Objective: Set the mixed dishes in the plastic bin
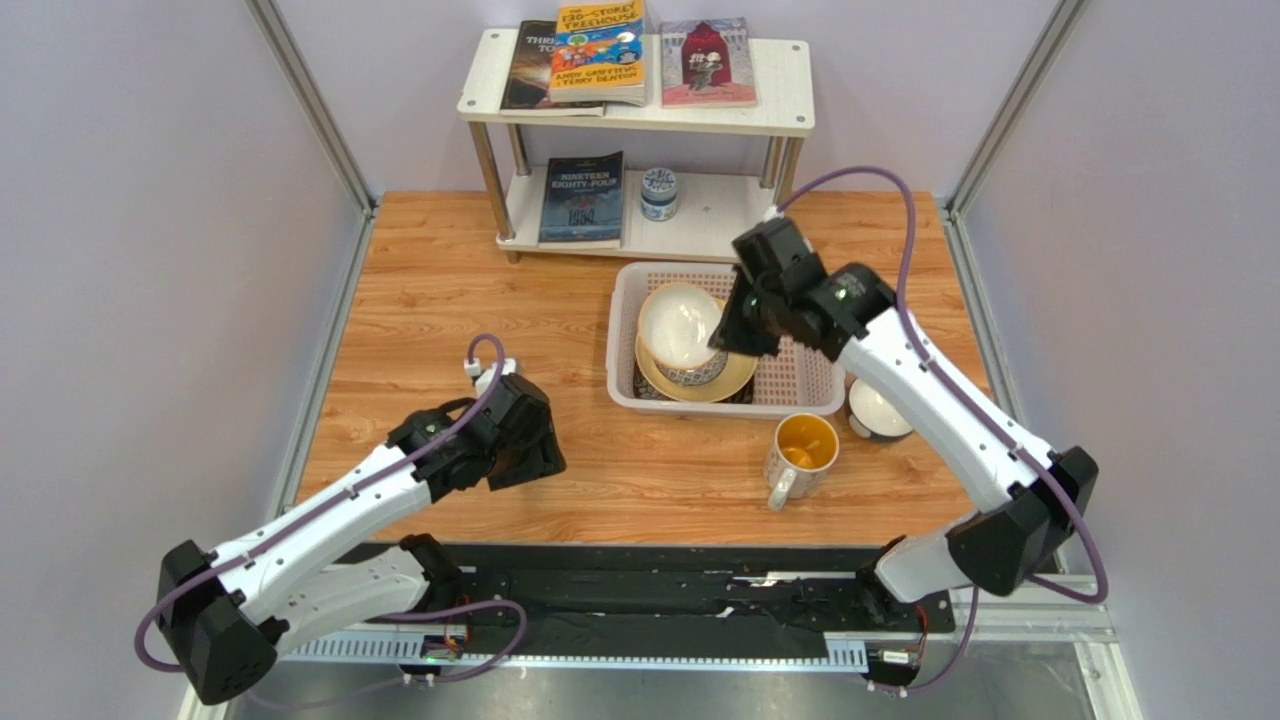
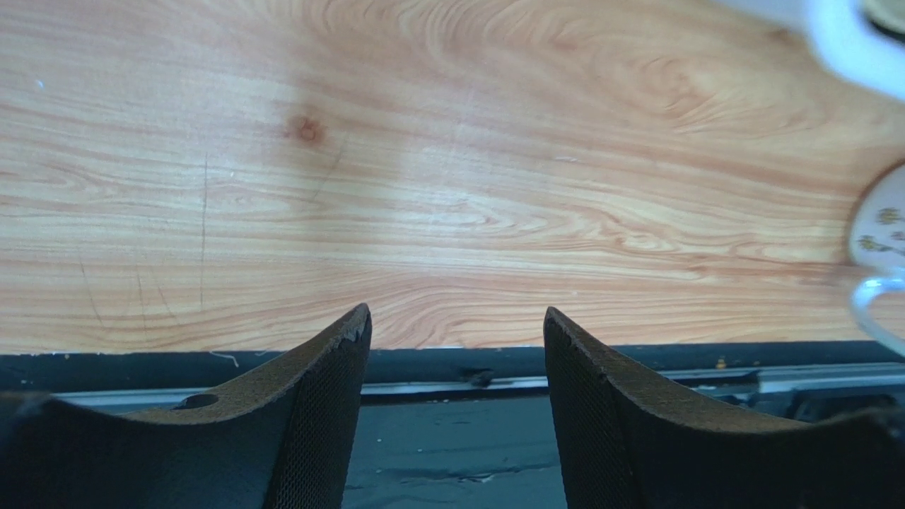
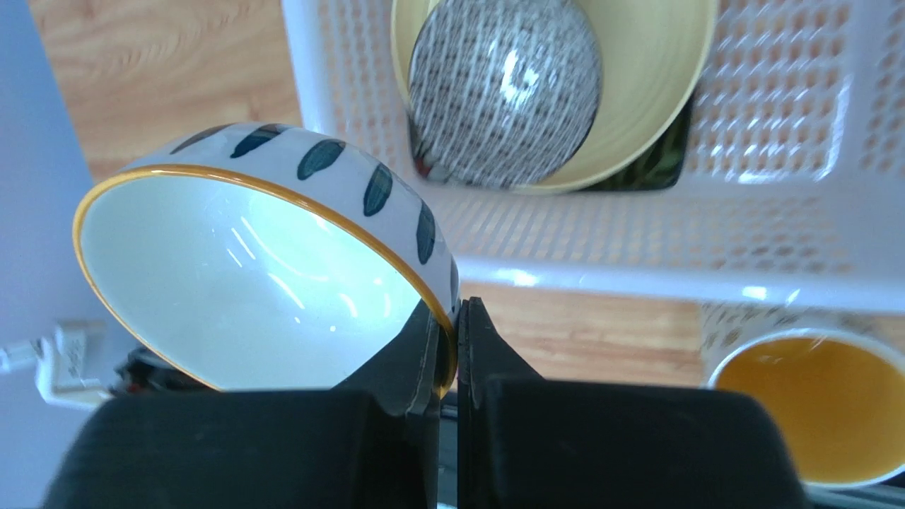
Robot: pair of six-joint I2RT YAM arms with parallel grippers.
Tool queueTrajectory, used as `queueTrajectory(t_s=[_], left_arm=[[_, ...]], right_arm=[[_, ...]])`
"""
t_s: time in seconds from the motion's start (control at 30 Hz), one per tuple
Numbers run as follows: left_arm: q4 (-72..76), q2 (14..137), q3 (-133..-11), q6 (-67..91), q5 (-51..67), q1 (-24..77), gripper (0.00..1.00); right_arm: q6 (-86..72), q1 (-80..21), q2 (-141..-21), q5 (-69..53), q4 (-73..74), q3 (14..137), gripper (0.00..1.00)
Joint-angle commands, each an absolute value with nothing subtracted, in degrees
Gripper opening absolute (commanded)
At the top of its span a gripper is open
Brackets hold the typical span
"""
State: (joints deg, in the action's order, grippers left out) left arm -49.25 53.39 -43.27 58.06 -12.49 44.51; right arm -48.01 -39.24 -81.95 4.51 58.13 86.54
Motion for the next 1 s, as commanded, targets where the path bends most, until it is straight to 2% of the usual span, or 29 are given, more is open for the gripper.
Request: queueTrajectory(t_s=[0.0, 0.23, 0.5, 0.8, 0.93, 0.97], left_arm=[[-46.5, 54.9, -41.1, 57.9, -10.1, 44.3, 0.66], [-46.0, 58.4, -40.6, 57.2, -8.6, 44.3, 0.66], [-45.3, 59.0, -40.6, 56.6, -8.6, 44.3, 0.65], [-44.7, 59.4, -40.6, 56.1, -8.3, 44.3, 0.65], [-44.6, 59.5, -40.7, 56.1, -8.1, 44.3, 0.65], [-44.5, 59.6, -40.6, 55.9, -8.0, 44.3, 0.65]], right_arm=[[-38.2, -31.0, -90.6, 0.8, 60.4, 94.9, 0.00], [-40.2, -29.3, -100.7, -3.0, 56.8, 94.5, 0.00], [-41.1, -29.0, -101.7, -0.7, 53.2, 89.7, 0.00], [-39.1, -27.6, -105.4, -0.7, 54.4, 92.3, 0.00], [-38.9, -27.4, -106.3, -0.4, 55.8, 93.1, 0.04], [-38.8, -27.4, -106.3, -0.4, 55.6, 92.9, 0.20]])
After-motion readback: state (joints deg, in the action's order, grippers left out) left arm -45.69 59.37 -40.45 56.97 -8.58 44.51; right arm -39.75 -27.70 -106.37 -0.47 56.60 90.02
